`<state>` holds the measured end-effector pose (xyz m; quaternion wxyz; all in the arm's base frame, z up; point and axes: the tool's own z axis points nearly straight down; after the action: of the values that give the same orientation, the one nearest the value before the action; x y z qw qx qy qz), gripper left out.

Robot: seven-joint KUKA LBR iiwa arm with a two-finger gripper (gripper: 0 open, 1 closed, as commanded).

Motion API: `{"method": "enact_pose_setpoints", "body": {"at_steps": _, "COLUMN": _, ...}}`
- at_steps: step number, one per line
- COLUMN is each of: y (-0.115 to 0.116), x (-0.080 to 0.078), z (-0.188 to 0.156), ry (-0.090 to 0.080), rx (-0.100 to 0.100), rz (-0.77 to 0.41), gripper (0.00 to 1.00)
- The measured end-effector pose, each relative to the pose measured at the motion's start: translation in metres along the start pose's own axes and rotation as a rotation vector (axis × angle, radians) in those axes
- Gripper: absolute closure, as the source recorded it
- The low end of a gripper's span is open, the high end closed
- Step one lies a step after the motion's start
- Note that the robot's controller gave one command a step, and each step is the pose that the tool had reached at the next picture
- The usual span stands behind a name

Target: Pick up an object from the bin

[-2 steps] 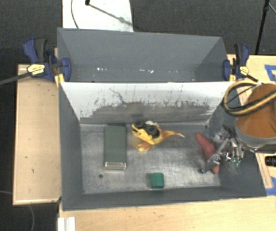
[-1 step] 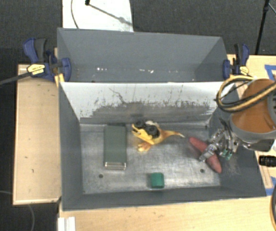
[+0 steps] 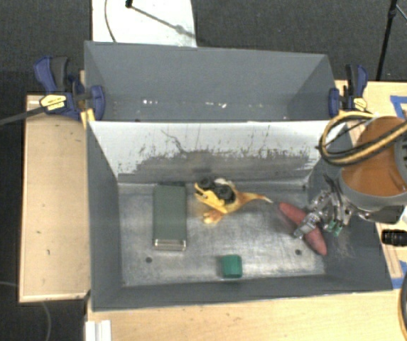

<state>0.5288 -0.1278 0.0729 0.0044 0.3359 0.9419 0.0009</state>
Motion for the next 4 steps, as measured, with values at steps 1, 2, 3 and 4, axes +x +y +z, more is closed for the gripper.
{"method": "enact_pose_setpoints", "body": {"at_steps": 1, "y": -0.001, "x": 0.002, "z": -0.004, "ry": 0.007, "rx": 0.003, "rz": -0.001, "gripper": 1.00}}
{"method": "enact_pose_setpoints", "body": {"at_steps": 2, "y": -0.001, "x": 0.003, "z": -0.024, "ry": 0.014, "rx": 0.006, "rz": -0.003, "gripper": 1.00}}
{"method": "enact_pose_setpoints", "body": {"at_steps": 3, "y": 0.000, "x": 0.001, "z": -0.040, "ry": 0.006, "rx": 0.003, "rz": -0.004, "gripper": 1.00}}
{"method": "enact_pose_setpoints", "body": {"at_steps": 4, "y": 0.000, "x": 0.000, "z": -0.050, "ry": 0.003, "rx": 0.002, "rz": -0.005, "gripper": 1.00}}
